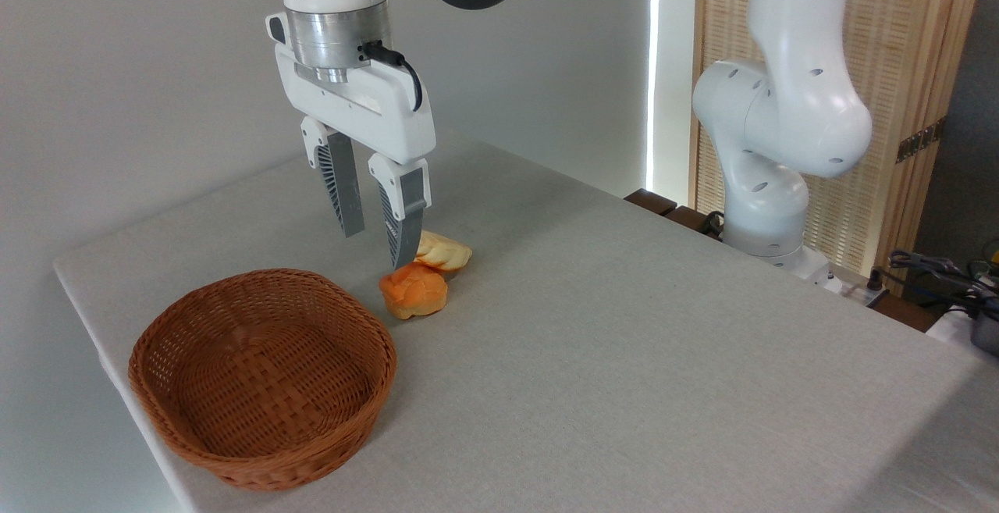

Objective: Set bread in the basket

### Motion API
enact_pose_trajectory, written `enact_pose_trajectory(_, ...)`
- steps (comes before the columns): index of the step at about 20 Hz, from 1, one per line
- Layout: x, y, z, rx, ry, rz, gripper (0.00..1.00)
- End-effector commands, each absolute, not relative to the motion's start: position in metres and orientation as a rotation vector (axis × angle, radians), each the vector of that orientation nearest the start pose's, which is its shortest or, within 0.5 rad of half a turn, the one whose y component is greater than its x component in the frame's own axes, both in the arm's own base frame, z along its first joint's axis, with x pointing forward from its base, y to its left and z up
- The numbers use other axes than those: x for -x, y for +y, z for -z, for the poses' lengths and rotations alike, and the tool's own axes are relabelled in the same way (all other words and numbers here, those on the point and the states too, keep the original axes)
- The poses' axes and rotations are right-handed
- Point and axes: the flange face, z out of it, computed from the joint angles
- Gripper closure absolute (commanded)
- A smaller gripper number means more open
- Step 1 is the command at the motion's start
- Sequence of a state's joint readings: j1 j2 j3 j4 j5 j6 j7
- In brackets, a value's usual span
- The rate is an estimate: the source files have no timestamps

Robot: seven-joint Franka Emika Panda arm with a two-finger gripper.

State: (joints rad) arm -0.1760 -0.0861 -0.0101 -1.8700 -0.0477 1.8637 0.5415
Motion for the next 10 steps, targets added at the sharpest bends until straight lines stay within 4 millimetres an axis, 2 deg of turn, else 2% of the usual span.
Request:
enact_pose_trajectory(1, -0.538, -0.112, -0.547, 2.978, 1.134, 0.103, 0.0)
enact_pose_trajectory(5, -0.541, -0.122, -0.53, 2.979, 1.157, 0.082, 0.0)
enact_pose_trajectory(7, -0.539, -0.143, -0.516, 2.964, 1.212, 0.042, 0.0)
enact_pose_trajectory(10, -0.537, -0.159, -0.506, 2.955, 1.247, 0.011, 0.0)
